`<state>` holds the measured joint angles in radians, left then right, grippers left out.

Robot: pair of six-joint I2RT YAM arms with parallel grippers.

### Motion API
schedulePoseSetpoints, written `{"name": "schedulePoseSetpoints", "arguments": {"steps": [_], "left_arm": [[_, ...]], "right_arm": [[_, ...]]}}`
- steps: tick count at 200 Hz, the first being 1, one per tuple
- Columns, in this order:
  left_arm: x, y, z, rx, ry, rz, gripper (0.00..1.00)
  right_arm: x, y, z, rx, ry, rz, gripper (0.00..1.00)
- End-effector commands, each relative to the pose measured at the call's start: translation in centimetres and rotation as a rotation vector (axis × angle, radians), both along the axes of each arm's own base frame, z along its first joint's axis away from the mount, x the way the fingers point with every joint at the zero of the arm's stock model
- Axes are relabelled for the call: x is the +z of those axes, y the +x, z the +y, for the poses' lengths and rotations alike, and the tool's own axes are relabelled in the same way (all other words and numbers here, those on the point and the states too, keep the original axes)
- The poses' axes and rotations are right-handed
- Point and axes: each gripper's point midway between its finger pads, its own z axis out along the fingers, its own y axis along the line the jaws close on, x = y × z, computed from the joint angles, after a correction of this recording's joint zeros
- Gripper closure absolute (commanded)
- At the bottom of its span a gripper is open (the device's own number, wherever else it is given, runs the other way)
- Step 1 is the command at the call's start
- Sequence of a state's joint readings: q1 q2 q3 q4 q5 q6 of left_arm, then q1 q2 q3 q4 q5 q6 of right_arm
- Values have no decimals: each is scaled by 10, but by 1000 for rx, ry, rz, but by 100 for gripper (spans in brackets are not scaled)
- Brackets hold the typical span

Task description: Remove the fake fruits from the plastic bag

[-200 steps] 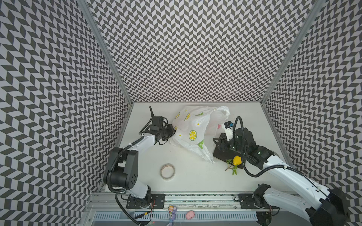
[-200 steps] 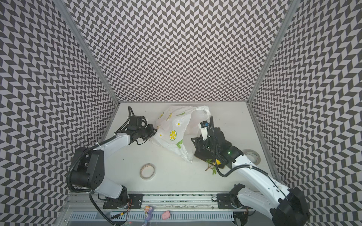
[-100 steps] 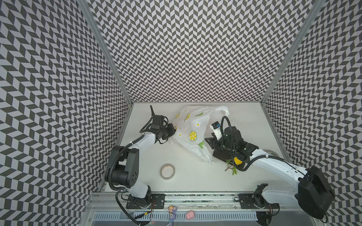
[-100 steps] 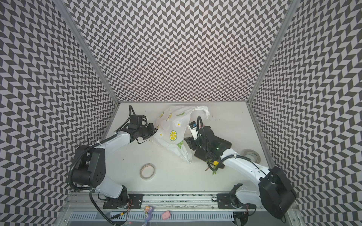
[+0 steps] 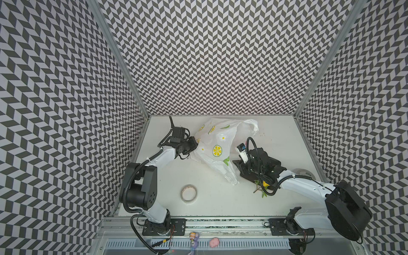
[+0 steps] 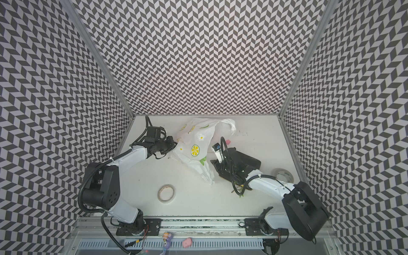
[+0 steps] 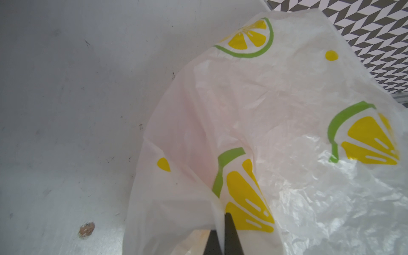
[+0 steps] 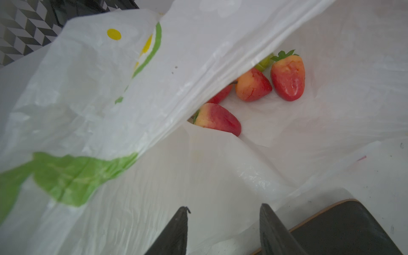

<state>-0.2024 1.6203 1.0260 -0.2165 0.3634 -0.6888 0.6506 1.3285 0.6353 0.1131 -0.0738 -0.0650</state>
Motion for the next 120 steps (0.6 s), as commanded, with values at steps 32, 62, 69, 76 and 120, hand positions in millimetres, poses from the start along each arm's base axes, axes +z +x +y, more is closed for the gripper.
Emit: {"name": "schedulePoseSetpoints", "arguments": {"steps": [32,62,69,76,120], "left_arm": [[11,4,10,35,46,-19,75],[20,0,14,54,45,-39,58],[23,-1,15,60,41,-45,54],[26,-2,16,66,38,-50,51],[38,-8,39,128,-8,-49,34]], "right_arm": [[18,25,32,27,133,-68,49],[18,36,54,71,174,-47,47],[17,38,58,77,179,-38,46],[15,42,61,79,184,-29,46],[3,58,74,26,212,84,37]]}}
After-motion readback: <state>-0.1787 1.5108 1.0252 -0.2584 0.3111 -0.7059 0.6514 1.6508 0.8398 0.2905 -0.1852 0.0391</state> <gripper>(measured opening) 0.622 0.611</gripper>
